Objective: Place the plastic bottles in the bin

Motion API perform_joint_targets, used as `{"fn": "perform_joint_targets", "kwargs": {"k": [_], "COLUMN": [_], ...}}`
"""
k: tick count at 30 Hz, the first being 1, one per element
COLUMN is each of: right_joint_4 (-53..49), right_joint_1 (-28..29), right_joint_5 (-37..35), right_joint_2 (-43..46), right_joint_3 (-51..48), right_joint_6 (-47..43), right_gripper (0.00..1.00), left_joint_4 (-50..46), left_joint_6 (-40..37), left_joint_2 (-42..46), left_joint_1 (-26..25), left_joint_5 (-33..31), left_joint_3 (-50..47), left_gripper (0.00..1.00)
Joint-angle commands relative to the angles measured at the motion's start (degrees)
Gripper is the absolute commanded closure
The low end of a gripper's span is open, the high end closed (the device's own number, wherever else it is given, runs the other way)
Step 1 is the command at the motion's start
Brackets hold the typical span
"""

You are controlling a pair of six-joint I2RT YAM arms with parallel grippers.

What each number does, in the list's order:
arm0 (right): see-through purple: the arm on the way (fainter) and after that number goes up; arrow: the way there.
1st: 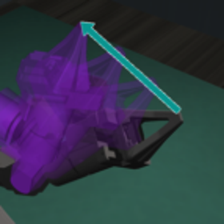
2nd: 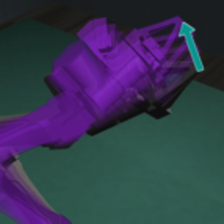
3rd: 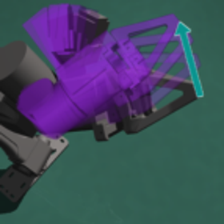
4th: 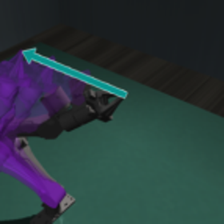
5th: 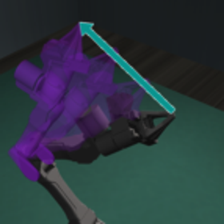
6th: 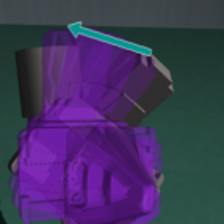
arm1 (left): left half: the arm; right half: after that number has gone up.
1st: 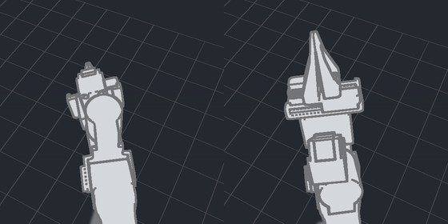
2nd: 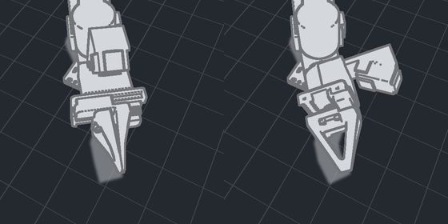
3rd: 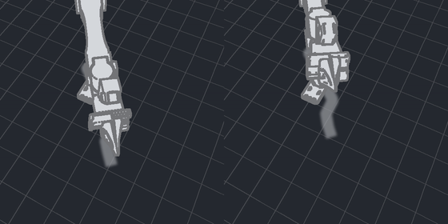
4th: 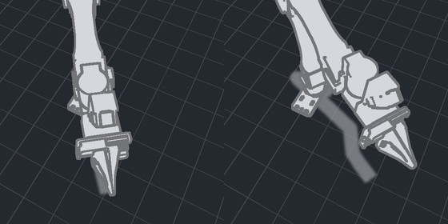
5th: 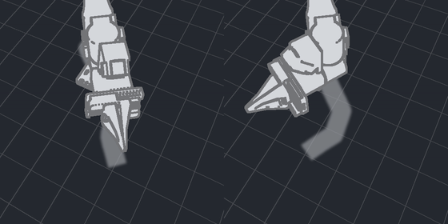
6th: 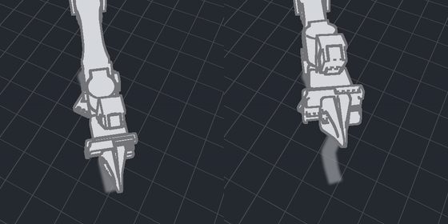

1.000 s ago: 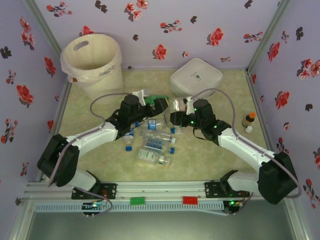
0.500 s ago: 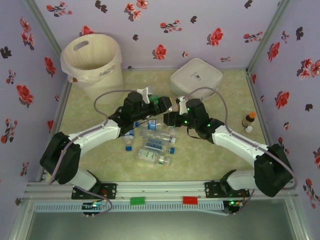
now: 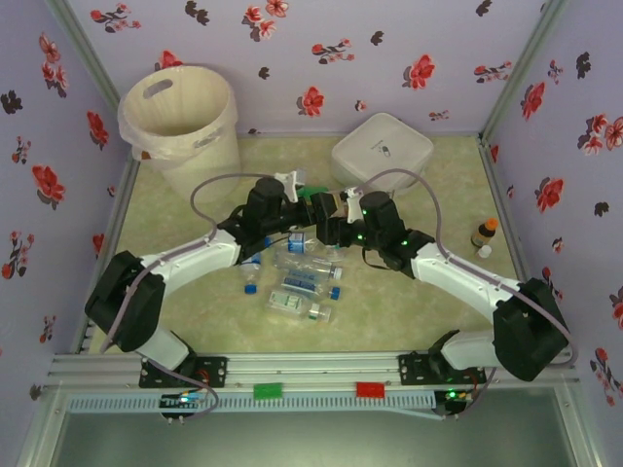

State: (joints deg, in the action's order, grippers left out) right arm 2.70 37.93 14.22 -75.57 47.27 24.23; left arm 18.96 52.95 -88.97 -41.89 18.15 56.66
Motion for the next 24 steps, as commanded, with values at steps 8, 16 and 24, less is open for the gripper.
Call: {"fn": "perform_joint_targets", "kwargs": {"k": [8, 16, 24], "right_joint_4": [2.7, -0.9, -5.4], "right_joint_1": [1.3, 1.3, 0.8], "right_joint_5": [-0.2, -2.2, -7.3], "right_joint_2": [2.2, 3.7, 9.3], "right_joint_3": [0.5, 2.2, 2.2], "right_joint_6": [0.5, -1.5, -3.3], "right_gripper": [0.33, 0.05, 0.0], "left_joint_4": [-1.6, -3.3, -10.7], "left_joint_6": [-1.7, -3.9, -10.5], "left_joint_2": [-2.3, -5.2, -6.3], "left_joint_1": [-0.2, 1.5, 6.2], "left_joint_5": [-0.6, -4.6, -7.3], "left_joint_3": [3.3, 8.1, 15.6], "left_gripper": [0.71, 0.75, 0.76]}}
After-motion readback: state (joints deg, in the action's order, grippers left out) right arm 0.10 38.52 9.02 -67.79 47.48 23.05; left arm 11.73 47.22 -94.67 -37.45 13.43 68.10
